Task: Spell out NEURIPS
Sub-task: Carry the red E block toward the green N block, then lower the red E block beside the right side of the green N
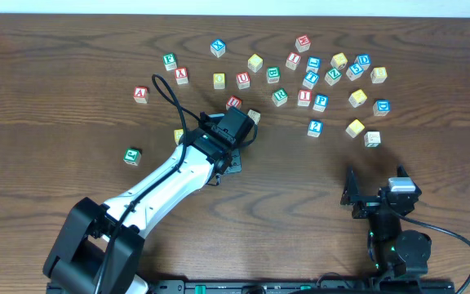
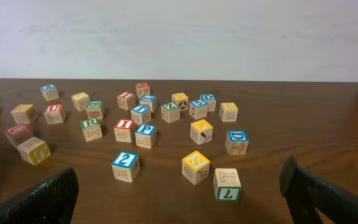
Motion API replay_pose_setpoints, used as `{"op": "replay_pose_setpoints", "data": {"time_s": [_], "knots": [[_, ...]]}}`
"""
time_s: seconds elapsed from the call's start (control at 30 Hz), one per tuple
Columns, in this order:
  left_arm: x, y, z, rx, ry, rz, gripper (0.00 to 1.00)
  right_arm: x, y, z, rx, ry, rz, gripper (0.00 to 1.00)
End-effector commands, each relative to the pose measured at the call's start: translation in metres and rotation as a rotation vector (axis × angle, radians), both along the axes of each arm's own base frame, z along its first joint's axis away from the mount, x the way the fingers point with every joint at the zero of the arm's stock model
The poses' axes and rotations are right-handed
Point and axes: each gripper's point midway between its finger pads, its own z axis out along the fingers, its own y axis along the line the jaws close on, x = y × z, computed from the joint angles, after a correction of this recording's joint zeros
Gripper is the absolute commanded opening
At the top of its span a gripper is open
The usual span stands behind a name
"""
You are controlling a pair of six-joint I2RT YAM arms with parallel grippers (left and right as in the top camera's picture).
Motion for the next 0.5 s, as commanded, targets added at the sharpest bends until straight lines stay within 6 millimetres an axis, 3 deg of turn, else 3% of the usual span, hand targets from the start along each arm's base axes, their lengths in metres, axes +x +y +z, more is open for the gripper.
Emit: {"op": "replay_pose_setpoints", "data": {"time_s": [0.0,0.47], "knots": [[0.0027,0.0024,0.0063,0.005,-0.028,0.006,0.08,-0.0003,-0.0016,-0.0005,0.013,0.001,-0.007,0.99],[0.0081,-0.0004,0.0066,-0.001,-0.049,-0.002,0.08,-0.0003,-0.0016,-0.0005,0.013,0.001,-0.007,0.99]]}}
